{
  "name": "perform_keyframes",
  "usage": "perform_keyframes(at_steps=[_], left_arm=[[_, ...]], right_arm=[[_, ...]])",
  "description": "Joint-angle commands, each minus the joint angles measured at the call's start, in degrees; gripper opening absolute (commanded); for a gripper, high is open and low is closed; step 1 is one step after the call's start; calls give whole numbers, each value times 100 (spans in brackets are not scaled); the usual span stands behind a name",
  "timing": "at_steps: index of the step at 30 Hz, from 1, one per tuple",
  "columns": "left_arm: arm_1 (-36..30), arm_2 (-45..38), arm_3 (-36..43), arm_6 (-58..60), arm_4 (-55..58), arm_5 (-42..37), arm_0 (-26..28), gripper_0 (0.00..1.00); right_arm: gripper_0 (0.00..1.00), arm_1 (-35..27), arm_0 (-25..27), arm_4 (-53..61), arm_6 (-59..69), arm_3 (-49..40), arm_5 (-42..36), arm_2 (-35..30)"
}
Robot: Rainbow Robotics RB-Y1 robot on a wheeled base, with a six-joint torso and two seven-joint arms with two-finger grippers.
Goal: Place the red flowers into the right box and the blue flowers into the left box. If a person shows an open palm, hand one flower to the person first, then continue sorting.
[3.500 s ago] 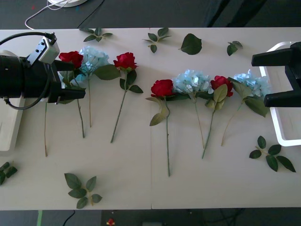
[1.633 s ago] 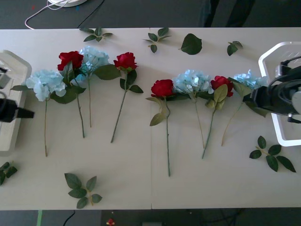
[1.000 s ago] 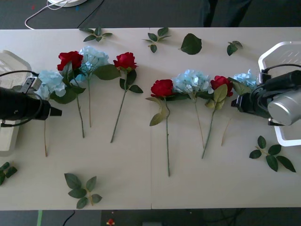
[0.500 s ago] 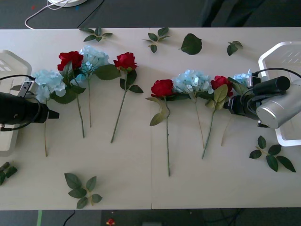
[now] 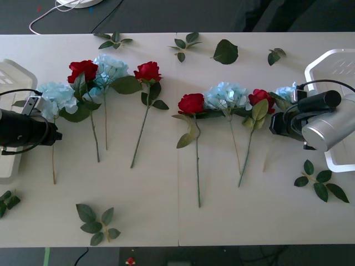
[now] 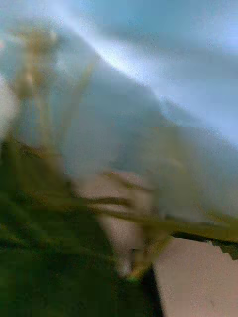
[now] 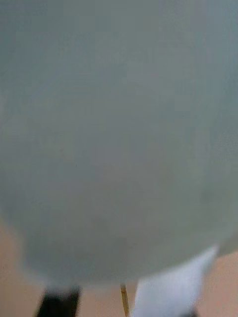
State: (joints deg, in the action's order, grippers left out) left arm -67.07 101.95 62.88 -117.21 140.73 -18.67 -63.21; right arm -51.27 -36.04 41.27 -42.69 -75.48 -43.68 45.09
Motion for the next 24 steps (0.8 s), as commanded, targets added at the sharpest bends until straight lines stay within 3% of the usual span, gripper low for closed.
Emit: perform_keyframes(at_steps=[1, 8, 17, 24], left_arm=[[71, 79, -82, 559, -89, 66, -271, 0], [80, 71, -109, 550, -133, 66, -323, 0], [71, -9, -390, 462, -283, -224, -895, 0], [71, -88, -1207, 330, -1127, -1780, -1967, 0]], right_arm=[[0, 82, -219, -84, 270, 7, 53, 26], [0, 73, -228, -154, 270, 7, 79, 26], [0, 30, -219, -154, 165, -19, 114, -220], [0, -94, -193, -49, 24, -248, 114, -607]])
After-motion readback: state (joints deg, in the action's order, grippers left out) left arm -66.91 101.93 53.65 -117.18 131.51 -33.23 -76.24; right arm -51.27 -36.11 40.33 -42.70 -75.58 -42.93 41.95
